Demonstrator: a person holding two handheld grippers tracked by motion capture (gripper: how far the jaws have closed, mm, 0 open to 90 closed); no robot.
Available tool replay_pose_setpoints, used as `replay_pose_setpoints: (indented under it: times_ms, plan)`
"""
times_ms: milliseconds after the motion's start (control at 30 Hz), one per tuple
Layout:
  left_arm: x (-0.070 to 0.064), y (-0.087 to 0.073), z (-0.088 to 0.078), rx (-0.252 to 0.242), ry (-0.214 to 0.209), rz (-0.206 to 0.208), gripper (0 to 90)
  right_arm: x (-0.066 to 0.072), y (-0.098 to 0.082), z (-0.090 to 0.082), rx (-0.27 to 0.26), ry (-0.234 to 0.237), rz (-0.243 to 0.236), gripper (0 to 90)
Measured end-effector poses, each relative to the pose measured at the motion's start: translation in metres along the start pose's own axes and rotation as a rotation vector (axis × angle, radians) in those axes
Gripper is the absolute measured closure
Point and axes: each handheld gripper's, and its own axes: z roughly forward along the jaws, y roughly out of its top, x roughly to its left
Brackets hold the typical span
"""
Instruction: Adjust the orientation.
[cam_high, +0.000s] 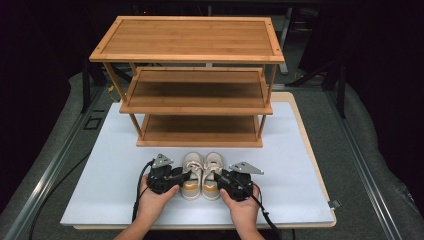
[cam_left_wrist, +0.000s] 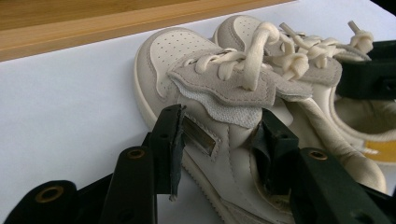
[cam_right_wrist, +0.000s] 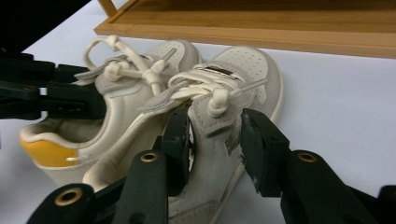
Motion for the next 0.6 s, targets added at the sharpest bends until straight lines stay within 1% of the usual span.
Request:
replay_pose_setpoints:
  times_ms: [33,67,100,167,267,333,367,400,500,533,567,600]
  plan:
    - [-0.0002,-0.0002,0.0000,0.001,0.003,0.002,57.0,0.0021,-0.0016,-0.0005,-0.004,0.002,0.003,62.4]
    - [-0.0008,-0.0006,0.0001,-0.003,0.005,0.000,57.0,0.0043,-0.0028,-0.0006,-0.009,-0.005,-0.003,62.3]
    - [-0.0013,-0.0011,0.0002,-0.007,0.008,-0.002,57.0,0.0063,-0.0034,-0.0001,-0.014,-0.022,-0.010,62.4]
    - [-0.0016,-0.0018,0.0000,-0.010,0.010,-0.007,56.6,0.0057,-0.0030,0.0004,-0.011,-0.022,-0.016,62.4]
    - [-0.0008,-0.0021,-0.0005,-0.012,-0.001,-0.015,55.6,0.0030,-0.0015,0.0013,-0.011,-0.013,-0.024,61.6]
    - [-0.0011,-0.0028,-0.0012,-0.013,0.000,-0.012,54.2,0.0010,-0.0007,0.0018,-0.014,-0.019,-0.033,60.9]
    - [-0.0013,-0.0032,-0.0020,-0.014,0.003,-0.007,52.2,-0.0003,-0.0003,0.0013,-0.013,-0.020,-0.032,60.2]
    - [-0.0016,-0.0036,-0.0026,-0.014,0.006,-0.007,52.2,-0.0003,-0.0003,0.0013,-0.013,-0.020,-0.032,60.2]
    - [-0.0009,-0.0045,-0.0043,-0.015,0.000,-0.019,49.4,0.0000,-0.0018,-0.0008,-0.015,-0.025,-0.037,57.8]
    - [-0.0004,-0.0049,-0.0047,-0.018,-0.001,-0.021,49.2,0.0003,-0.0027,-0.0022,-0.011,-0.036,-0.039,57.7]
    - [0.0000,-0.0052,-0.0049,-0.019,-0.004,-0.022,49.1,0.0000,-0.0042,-0.0043,-0.018,-0.029,-0.036,55.9]
    - [0.0002,-0.0056,-0.0050,-0.022,-0.006,-0.024,49.1,0.0000,-0.0042,-0.0043,-0.018,-0.029,-0.036,55.9]
